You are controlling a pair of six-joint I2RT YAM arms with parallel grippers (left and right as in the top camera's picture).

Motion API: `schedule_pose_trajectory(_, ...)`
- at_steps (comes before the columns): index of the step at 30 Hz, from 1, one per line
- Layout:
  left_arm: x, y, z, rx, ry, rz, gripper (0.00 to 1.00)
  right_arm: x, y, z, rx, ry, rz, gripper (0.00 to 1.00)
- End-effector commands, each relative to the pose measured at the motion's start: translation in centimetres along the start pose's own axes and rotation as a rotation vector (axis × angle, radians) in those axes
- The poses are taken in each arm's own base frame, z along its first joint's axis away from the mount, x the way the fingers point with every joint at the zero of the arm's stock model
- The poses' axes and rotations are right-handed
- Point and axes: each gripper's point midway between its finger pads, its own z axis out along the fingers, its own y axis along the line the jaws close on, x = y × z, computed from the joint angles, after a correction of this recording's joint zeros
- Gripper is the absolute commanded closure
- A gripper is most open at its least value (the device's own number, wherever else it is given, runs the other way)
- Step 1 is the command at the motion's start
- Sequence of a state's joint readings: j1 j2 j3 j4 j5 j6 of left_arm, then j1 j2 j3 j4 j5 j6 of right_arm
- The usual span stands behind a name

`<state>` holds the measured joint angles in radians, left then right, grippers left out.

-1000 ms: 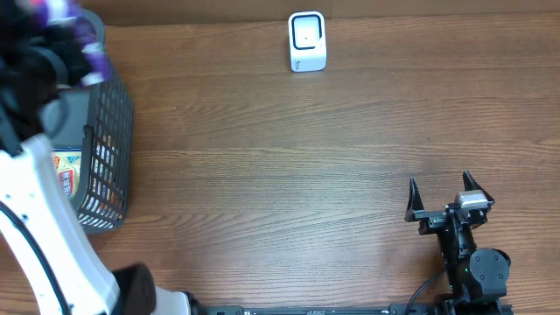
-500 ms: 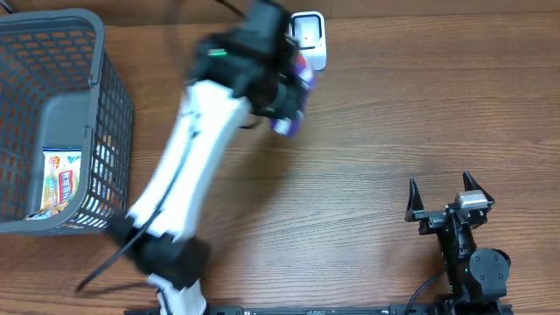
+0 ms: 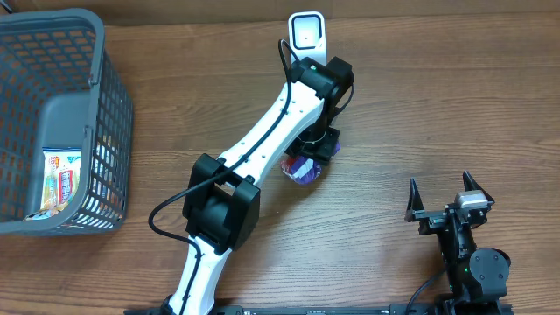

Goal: Scan the item barcode
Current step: 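Carry the pad pack to the scanner and drop it on table, then return the left gripper to the basket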

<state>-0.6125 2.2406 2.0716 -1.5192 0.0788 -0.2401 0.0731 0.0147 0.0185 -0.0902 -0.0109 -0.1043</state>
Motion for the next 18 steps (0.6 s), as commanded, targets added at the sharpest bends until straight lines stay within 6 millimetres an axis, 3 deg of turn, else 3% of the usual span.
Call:
schedule_pose_trajectory(1, -0.2, -0.3, -1.9, 0.050, -0.028, 0.002, 0.00, 0.1, 0.0, 0.0, 0.001, -0.008, -0.002, 0.00)
schedule_pose_trajectory(5, -0.4, 0.2, -6.0, 0.076, -0.083, -0.002, 0.00, 0.1, 0.0, 0.0, 0.001, -0.008, -0.002, 0.00)
schedule_pose_trajectory(9, -1.6, 0.4, -12.4, 0.165, -0.267, 0.003, 0.15, 0.1, 0.0, 0.0, 0.001, -0.008, -0.002, 0.00)
schedule_pose_trajectory(11, -1.9, 1.5, -16.1, 0.182, -0.387, -0.013, 0.18, 0.1, 0.0, 0.0, 0.001, -0.008, -0.002, 0.00)
schedule_pose_trajectory(14, -1.4, 4.5, -21.2, 0.190, -0.548, -0.068, 0.18, 0.1, 0.0, 0.0, 0.001, -0.008, -0.002, 0.00)
schedule_pose_trajectory(18, 1.8, 12.1, -27.5, 0.137, -0.746, -0.252, 0.03, 0.1, 0.0, 0.0, 0.001, -0.008, -0.002, 0.00)
